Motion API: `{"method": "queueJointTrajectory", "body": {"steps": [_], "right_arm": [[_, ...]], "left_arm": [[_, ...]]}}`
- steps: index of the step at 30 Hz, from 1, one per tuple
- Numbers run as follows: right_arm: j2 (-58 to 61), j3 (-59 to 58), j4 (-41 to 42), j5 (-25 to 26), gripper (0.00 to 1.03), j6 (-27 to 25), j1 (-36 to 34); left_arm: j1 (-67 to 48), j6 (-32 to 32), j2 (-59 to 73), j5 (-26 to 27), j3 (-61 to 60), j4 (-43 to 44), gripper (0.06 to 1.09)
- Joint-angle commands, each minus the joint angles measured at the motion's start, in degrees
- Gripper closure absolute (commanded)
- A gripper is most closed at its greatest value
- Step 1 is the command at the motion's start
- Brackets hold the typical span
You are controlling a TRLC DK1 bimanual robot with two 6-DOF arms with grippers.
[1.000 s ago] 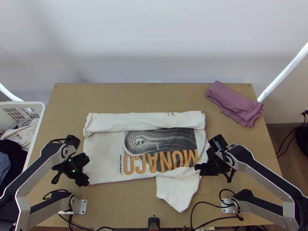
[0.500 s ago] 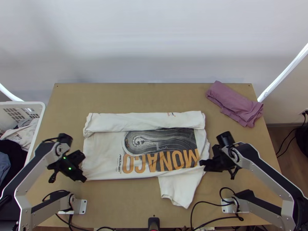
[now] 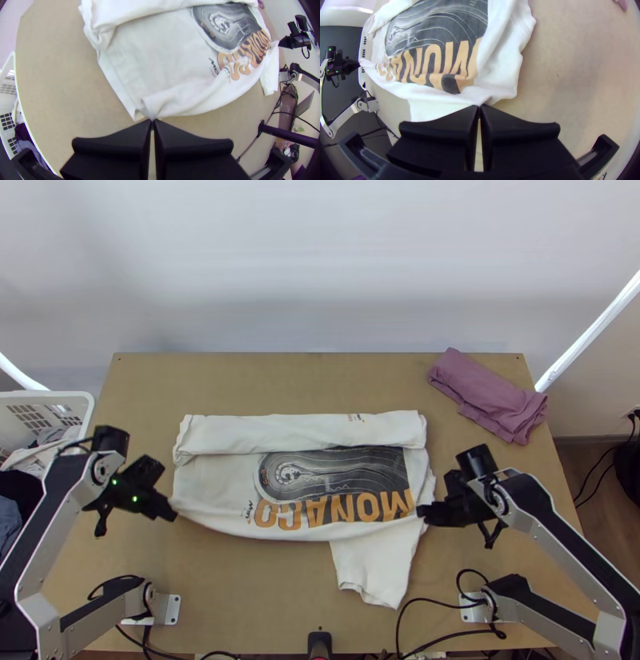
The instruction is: Fold the t-shirt
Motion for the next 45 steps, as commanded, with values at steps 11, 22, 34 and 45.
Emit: {"method": "queueJointTrajectory", "body": {"steps": [11, 22, 34, 45], "right_arm": [[-0.09, 12.78, -0.21, 0.50, 1.00, -0.58, 0.11], [7.82, 20.43, 5.77, 0.59, 1.00, -0.75, -1.47], [26.27, 35.72, 12.18, 2.17, 1.00, 0.13, -6.22], [41.83, 49.61, 12.18, 4.02, 1.00, 0.83, -7.71]], "left_arm": [[0.30, -9.79, 7.36, 1.68, 11.69, 4.94, 1.05], [0.39, -17.61, 15.00, 1.59, 23.65, 7.40, 1.05], [-0.58, -21.30, 22.30, 0.01, 34.37, 7.22, 1.05], [-1.45, -24.03, 29.86, -3.51, 40.43, 6.87, 1.05]]}}
